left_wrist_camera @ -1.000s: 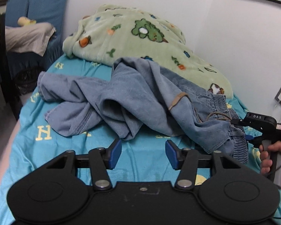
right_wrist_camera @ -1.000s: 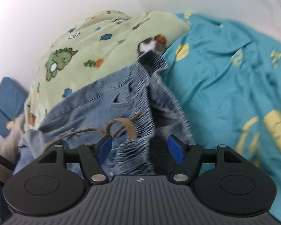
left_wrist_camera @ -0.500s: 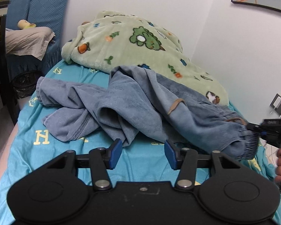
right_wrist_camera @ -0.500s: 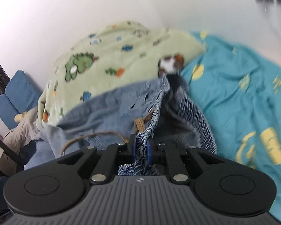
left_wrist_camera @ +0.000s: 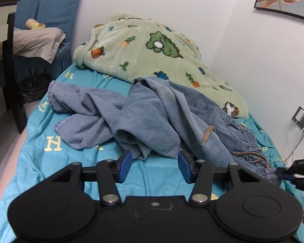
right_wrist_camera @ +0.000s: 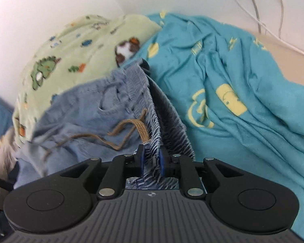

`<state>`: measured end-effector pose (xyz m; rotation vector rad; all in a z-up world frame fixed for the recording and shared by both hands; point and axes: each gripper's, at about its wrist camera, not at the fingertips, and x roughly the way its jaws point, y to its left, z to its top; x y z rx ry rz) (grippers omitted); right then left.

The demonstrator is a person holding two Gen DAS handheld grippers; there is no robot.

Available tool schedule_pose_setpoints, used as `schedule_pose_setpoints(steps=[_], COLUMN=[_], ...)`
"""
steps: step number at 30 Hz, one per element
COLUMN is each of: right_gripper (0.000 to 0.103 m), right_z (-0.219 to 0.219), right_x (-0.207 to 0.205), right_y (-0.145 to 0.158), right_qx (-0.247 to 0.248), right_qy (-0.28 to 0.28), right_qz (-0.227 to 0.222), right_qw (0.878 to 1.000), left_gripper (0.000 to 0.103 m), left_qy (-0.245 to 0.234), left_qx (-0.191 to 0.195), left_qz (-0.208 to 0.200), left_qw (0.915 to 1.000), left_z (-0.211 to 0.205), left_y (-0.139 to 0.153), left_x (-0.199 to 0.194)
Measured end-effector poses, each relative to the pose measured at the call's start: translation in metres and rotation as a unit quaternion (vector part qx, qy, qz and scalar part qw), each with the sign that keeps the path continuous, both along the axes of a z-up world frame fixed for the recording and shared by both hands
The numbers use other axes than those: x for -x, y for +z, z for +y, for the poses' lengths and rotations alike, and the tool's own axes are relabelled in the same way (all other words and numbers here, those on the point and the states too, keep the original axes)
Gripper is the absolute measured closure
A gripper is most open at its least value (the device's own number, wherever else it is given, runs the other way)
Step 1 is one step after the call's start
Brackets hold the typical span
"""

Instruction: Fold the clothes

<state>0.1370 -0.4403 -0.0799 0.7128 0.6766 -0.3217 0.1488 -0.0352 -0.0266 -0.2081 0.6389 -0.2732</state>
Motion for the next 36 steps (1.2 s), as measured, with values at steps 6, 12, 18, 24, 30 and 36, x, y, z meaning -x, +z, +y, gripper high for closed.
schedule_pose_setpoints(steps=[6, 12, 18, 24, 30, 36], right_gripper=[0.057, 0.052, 0.046, 0.044, 0.044, 0.082], right_z=[0.037, 0.098, 0.16, 0.19, 0.194, 0.206], right_x=[0.012, -0.02, -0.064, -0.112, -0.202, -0.245], right_y=[0.03, 0.031, 0.02, 0.028, 0.03, 0.019], right_qx=[0.049, 0.113, 0.16, 0.168, 0.127, 0.046], right_qy=[0.032, 0.171, 0.3, 0.341, 0.333, 0.371], right_qz=[-0.084, -0.126, -0.163, -0.201, -0.178, -0.12], right_qw=[0.995, 0.971, 0.926, 0.903, 0.917, 0.92], left_gripper=[0.057, 0.056, 0.056, 0.056, 0.056, 0.057], left_qy=[0.012, 0.023, 0.048, 0.066, 0.076, 0.092], left_qx=[0.009, 0.007, -0.003, 0.014, 0.017, 0.034], left_qz=[0.006, -0.003, -0.006, 0.002, 0.014, 0.029], left_qw=[0.9999, 0.9997, 0.9988, 0.9977, 0.9969, 0.9948], left_z=[0.01, 0.015, 0.023, 0.036, 0.051, 0.067], left_y=[0.002, 0.009, 0.01, 0.008, -0.007, -0.017], left_x=[0.007, 0.011, 0.004, -0.017, -0.035, -0.05])
